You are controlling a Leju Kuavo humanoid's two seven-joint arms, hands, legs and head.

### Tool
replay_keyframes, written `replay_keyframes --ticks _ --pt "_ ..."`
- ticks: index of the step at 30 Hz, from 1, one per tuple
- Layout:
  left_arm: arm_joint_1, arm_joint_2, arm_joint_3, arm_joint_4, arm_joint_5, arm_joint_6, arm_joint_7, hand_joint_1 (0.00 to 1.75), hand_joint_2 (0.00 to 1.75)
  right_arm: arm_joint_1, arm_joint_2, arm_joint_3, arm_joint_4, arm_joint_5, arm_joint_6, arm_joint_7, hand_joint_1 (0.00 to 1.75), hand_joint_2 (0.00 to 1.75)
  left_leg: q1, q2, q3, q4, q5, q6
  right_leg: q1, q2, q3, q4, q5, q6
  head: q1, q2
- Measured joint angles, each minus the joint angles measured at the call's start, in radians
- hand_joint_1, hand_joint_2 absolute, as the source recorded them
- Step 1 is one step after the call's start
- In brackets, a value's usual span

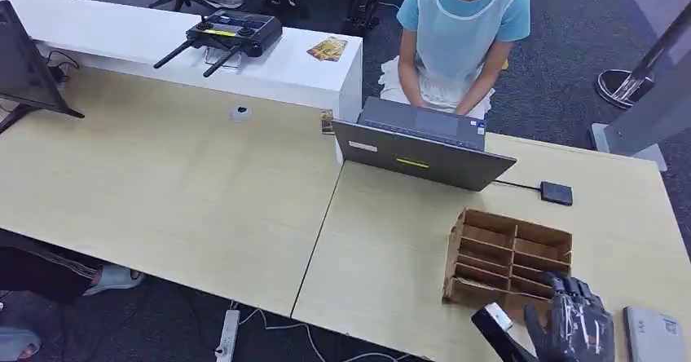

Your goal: Pass the card to the sensor for recognition and then transmit it.

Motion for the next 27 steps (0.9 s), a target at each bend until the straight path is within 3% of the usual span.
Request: replay_keyframes --ticks 7,14,17,20,27 --pt "0.000 0.000 0.002 0.000 -0.004 0.000 0.000 0.00 1.75 0.000 0.000 -0.008 0.003 0.000 0.000 0.000 0.86 1.75 0.000 0.000 0.000 0.000 0.000 0.000 0.000 0.000 0.000 0.000 0.000 0.000 0.000 0.000" --pt "0.000 0.000 0.007 0.000 -0.012 0.000 0.000 0.00 1.75 0.000 0.000 -0.011 0.005 0.002 0.002 0.000 0.72 1.75 0.000 0.000 0.000 0.000 0.000 0.000 0.000 0.000 0.000 0.000 0.000 0.000 0.000 0.000" --pt "0.000 0.000 0.008 0.000 -0.015 0.000 0.000 0.00 1.75 0.000 0.000 -0.011 0.005 0.003 0.005 0.000 0.84 1.75 0.000 0.000 0.000 0.000 0.000 0.000 0.000 0.000 0.000 0.000 0.000 0.000 0.000 0.000" --pt "0.000 0.000 0.013 0.000 -0.019 0.000 0.000 0.00 1.75 0.000 0.000 -0.011 0.008 0.003 0.007 0.002 0.70 1.75 0.000 0.000 0.000 0.000 0.000 0.000 0.000 0.000 0.000 0.000 0.000 0.000 0.000 0.000" --pt "0.000 0.000 0.023 0.000 -0.024 -0.001 0.000 0.00 1.75 0.000 0.000 -0.011 0.019 0.008 0.018 0.002 0.73 1.75 0.000 0.000 0.000 0.000 0.000 0.000 0.000 0.000 0.000 0.000 0.000 0.000 0.000 0.000"
